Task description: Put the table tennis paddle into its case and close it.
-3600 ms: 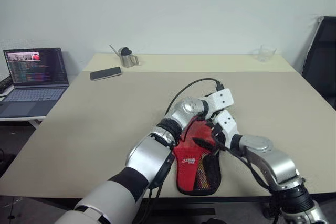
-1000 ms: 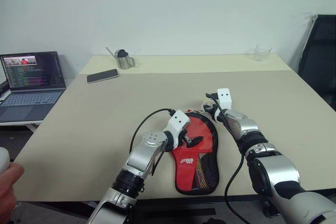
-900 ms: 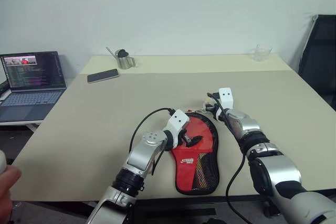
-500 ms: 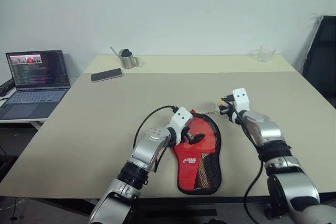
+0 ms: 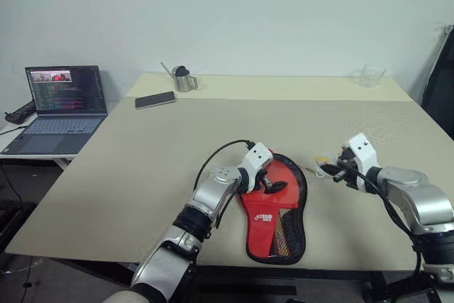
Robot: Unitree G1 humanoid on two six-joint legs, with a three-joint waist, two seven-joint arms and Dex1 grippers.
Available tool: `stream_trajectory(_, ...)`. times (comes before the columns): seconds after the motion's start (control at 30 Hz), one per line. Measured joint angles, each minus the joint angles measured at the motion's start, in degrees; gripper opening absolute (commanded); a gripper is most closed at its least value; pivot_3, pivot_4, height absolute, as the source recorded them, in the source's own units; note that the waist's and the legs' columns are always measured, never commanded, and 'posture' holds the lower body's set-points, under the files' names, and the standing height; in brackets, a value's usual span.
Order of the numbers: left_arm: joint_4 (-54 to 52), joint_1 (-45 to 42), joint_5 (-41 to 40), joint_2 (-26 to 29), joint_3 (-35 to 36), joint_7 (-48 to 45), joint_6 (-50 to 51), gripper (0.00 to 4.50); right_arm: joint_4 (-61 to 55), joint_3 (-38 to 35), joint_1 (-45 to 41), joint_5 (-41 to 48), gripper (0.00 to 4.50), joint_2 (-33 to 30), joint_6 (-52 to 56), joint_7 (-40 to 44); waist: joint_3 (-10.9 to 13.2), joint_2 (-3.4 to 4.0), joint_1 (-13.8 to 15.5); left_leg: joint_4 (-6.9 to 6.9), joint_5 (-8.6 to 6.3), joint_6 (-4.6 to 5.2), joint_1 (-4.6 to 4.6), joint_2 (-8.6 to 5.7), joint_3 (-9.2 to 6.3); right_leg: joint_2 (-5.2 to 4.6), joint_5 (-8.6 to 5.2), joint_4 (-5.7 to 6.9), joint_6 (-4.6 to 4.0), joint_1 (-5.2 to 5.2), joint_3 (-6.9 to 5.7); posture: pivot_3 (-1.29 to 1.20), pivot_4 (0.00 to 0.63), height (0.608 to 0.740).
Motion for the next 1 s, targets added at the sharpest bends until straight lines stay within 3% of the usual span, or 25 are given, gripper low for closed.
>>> stream_trajectory(0.63, 7.88, -4.11, 2.18, -2.89, -1.36, -5.23, -4.91, 4.50, -25.43, -11.35, 29.56, 13.06, 0.33, -12.72, 1.75, 13.14, -0.01, -0.04, 1.06, 0.02, -0.19, 0.29, 0.06, -0.43, -0.41, -0.27, -0.38, -0.14, 0.59, 0.40, -0.31, 0.00, 0.150, 0.740)
stream_trajectory(0.83, 10.17, -4.99, 2.46, -4.10, -1.89, -5.78, -6.42, 4.50, -30.59, -11.58, 39.25, 13.25, 0.33, -15.52, -1.35, 15.12, -0.03, -0.06, 1.75, 0.04, -0.31, 0.49, 0.05, -0.78, -0.49, -0.84, -0.60, -0.19, 0.93, 0.50, -0.43, 0.00, 0.150, 0.740)
stream_trajectory(1.0, 10.48, -5.08, 2.76, -4.50, -1.93, -5.77, -7.00, 4.50, -31.33, -8.89, 41.02, 12.18, 0.33, -16.38, -3.85, 15.23, -0.06, -0.09, 1.74, 0.03, -0.36, 0.53, 0.06, -0.85, -0.58, -0.93, -0.62, -0.41, 0.99, 0.66, -0.53, 0.00, 0.150, 0.740)
